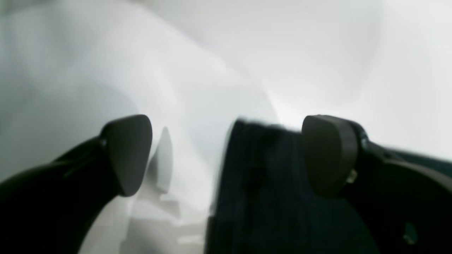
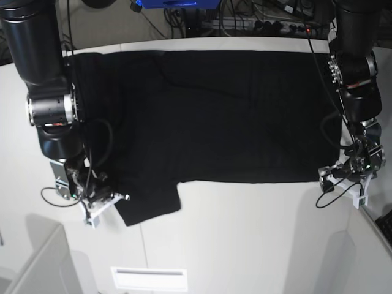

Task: Fold the T-shirt properly
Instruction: 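Grasp the opposite shirt edge with both grippers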

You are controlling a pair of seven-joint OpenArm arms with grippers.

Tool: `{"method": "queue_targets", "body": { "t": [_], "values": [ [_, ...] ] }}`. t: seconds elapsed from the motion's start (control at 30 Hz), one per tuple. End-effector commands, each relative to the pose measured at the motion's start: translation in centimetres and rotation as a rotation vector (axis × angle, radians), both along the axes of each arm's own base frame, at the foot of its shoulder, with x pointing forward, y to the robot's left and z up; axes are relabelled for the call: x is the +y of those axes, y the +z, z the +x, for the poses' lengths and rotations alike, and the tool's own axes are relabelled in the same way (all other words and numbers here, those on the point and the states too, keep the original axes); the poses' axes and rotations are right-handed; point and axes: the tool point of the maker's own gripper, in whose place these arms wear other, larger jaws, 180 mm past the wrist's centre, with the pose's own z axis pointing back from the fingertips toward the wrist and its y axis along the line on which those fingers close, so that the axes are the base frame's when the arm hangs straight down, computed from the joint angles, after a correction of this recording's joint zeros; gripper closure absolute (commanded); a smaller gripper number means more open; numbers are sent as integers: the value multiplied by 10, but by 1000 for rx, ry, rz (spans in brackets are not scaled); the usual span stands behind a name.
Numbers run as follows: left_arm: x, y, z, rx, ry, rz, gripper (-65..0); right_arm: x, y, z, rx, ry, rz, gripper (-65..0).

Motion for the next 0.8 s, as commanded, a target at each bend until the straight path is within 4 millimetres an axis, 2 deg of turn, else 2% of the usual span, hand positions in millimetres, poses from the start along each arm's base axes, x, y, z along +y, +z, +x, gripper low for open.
{"method": "queue_targets", "body": {
  "t": [0.0,0.07,0.23,0.3,0.5,0.7,0.77],
  "values": [
    [3,13,13,-28,-15,18,-650,-4,23,20,-56,-12,-3,0],
    [-3,3,13,-5,-35,23,-650,-5,23,20,-55,-12,-5,0],
    [-7,-4,10,2,-44,22,-650,-5,23,20,-55,-10,-7,0],
    [-7,-10,5,13,-44,23,-607,-5,23,20,-55,-10,-7,0],
    [-8,-15,0,23,-48,22,-349,-5,24,21,-61,-11,-7,0],
    [-10,-15,0,23,-55,24,-10,-4,26,23,-70,-12,-3,0],
    [-11,-11,4,9,-62,28,0,0,34,27,-106,4,-2,0]
  ]
}}
